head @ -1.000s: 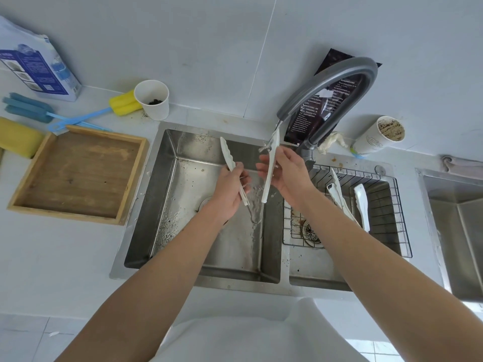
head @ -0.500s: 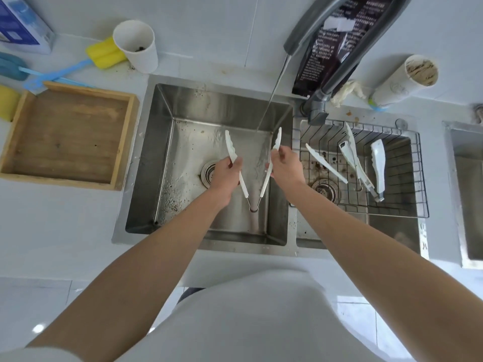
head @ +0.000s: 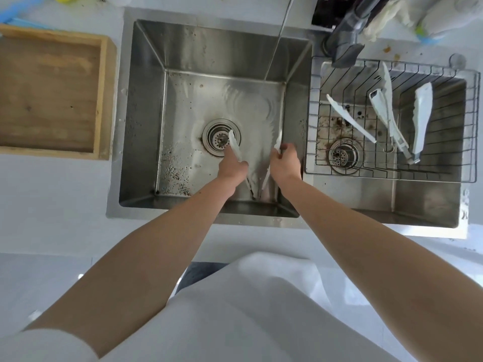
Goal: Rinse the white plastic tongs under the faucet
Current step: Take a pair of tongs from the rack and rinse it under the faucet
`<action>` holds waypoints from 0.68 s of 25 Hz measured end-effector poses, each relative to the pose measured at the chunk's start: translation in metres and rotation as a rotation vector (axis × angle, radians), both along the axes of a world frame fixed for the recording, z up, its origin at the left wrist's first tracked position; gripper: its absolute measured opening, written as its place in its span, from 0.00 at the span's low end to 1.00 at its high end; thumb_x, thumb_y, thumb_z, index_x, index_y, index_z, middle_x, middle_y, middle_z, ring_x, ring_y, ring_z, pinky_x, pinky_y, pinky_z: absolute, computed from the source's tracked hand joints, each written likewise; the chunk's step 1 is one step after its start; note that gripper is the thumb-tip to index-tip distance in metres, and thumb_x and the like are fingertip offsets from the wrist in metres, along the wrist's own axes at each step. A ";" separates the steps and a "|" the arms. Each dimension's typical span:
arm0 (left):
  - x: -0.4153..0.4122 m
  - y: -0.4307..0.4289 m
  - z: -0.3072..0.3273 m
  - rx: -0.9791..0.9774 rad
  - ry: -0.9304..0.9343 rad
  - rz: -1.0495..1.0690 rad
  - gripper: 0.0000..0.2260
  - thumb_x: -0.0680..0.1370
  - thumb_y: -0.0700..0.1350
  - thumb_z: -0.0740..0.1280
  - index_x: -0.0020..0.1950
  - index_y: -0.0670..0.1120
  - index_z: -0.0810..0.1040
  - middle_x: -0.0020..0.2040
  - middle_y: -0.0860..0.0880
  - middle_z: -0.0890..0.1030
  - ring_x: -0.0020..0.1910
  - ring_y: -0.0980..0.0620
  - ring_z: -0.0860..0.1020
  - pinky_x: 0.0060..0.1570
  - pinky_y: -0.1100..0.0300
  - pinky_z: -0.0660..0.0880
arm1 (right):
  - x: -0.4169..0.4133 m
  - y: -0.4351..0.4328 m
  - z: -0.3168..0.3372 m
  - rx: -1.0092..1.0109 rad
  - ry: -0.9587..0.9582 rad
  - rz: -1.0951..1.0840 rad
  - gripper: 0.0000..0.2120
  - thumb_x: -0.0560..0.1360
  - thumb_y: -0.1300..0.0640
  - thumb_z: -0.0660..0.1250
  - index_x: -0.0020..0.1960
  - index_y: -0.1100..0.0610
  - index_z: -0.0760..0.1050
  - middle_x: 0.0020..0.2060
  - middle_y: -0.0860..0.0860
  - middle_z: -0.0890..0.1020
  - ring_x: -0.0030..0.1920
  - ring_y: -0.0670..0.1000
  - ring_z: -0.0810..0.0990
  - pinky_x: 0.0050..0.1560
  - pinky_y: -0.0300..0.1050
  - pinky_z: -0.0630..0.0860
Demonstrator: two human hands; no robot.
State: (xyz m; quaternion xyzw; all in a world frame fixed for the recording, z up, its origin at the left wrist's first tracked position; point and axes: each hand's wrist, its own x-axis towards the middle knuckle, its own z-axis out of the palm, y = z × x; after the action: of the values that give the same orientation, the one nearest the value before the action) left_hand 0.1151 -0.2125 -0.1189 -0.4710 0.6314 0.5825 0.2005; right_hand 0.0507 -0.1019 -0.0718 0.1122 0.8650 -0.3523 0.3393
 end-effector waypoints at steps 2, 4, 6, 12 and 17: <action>0.002 0.002 -0.006 0.011 -0.041 -0.014 0.29 0.78 0.37 0.60 0.77 0.49 0.56 0.69 0.42 0.72 0.64 0.42 0.74 0.56 0.53 0.73 | 0.000 0.000 -0.007 0.000 -0.048 -0.014 0.15 0.83 0.56 0.54 0.69 0.60 0.64 0.49 0.56 0.76 0.42 0.54 0.76 0.39 0.44 0.71; 0.001 0.002 -0.009 0.009 -0.047 -0.006 0.28 0.78 0.37 0.60 0.77 0.48 0.58 0.68 0.43 0.73 0.63 0.42 0.74 0.55 0.53 0.73 | 0.000 0.002 -0.012 0.010 -0.074 0.005 0.16 0.83 0.59 0.52 0.70 0.59 0.63 0.51 0.55 0.76 0.40 0.51 0.75 0.32 0.41 0.67; 0.000 0.002 -0.012 0.006 -0.028 -0.016 0.28 0.77 0.35 0.60 0.76 0.48 0.60 0.66 0.45 0.74 0.63 0.43 0.74 0.60 0.52 0.73 | 0.001 0.002 -0.016 0.010 -0.113 -0.002 0.18 0.81 0.63 0.52 0.71 0.58 0.64 0.52 0.53 0.76 0.44 0.52 0.76 0.33 0.41 0.68; 0.000 0.009 -0.020 0.066 -0.026 -0.033 0.24 0.75 0.35 0.61 0.70 0.49 0.68 0.61 0.49 0.78 0.59 0.47 0.77 0.64 0.50 0.73 | 0.002 0.004 -0.031 0.024 -0.306 -0.068 0.13 0.77 0.64 0.55 0.61 0.55 0.66 0.50 0.55 0.72 0.44 0.54 0.71 0.40 0.45 0.69; 0.002 0.017 -0.019 0.096 -0.034 -0.057 0.20 0.76 0.35 0.60 0.67 0.46 0.71 0.60 0.46 0.79 0.59 0.45 0.77 0.62 0.52 0.74 | 0.003 0.009 -0.039 -0.002 -0.375 -0.118 0.14 0.79 0.63 0.57 0.64 0.59 0.68 0.55 0.55 0.74 0.54 0.56 0.73 0.61 0.52 0.76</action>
State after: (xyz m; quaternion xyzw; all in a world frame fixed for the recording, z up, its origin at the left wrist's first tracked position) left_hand 0.1174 -0.1953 -0.1374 -0.4524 0.6124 0.5980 0.2502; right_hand 0.0542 -0.0933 -0.1104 0.2260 0.7782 -0.3454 0.4733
